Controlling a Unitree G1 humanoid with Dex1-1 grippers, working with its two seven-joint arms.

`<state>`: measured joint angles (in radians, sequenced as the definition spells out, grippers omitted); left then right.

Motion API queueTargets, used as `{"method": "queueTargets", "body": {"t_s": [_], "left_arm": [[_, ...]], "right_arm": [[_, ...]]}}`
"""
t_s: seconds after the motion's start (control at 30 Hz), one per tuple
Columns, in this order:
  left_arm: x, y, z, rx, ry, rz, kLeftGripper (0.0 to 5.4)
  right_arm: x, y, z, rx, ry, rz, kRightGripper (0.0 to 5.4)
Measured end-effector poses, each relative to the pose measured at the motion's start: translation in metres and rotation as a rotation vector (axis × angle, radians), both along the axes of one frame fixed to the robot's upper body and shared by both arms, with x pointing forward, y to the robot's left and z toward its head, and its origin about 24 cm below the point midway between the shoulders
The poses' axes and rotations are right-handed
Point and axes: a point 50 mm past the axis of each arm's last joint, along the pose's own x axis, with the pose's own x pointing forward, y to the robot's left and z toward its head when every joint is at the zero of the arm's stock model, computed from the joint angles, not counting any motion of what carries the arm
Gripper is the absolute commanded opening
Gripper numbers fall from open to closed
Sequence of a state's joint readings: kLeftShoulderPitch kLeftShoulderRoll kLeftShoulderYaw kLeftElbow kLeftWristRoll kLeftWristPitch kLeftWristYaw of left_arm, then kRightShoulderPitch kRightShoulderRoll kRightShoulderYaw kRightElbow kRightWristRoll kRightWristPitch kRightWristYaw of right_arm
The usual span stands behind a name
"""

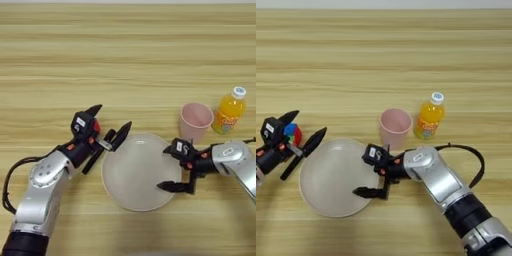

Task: Move the objects on the table

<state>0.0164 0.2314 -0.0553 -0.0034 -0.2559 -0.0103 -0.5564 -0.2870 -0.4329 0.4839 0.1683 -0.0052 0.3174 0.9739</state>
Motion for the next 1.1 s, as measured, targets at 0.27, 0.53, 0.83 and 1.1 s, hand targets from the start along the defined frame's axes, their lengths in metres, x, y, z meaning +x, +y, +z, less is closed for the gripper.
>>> {"method": "queueTargets", "body": {"t_s": [0.27,0.53,0.83,1.1], "left_arm": [[0.0,0.001,-0.001,-0.006,-0.001,0.016,5.39],[0.001,0.0,-0.002,-0.018,0.002,0.029,5.39],[0.001,0.0,-0.002,-0.019,-0.002,0.033,5.39],[0.001,0.001,-0.003,-0.018,-0.001,0.039,5.39]], "right_arm": [[-0.003,-0.007,-0.01,-0.06,0.005,0.033,5.4],[-0.008,-0.021,-0.015,-0.077,0.016,0.035,5.4],[-0.011,-0.034,-0.017,-0.088,0.024,0.002,5.4],[-0.017,-0.046,-0.016,-0.11,0.027,0.009,5.4]]}}
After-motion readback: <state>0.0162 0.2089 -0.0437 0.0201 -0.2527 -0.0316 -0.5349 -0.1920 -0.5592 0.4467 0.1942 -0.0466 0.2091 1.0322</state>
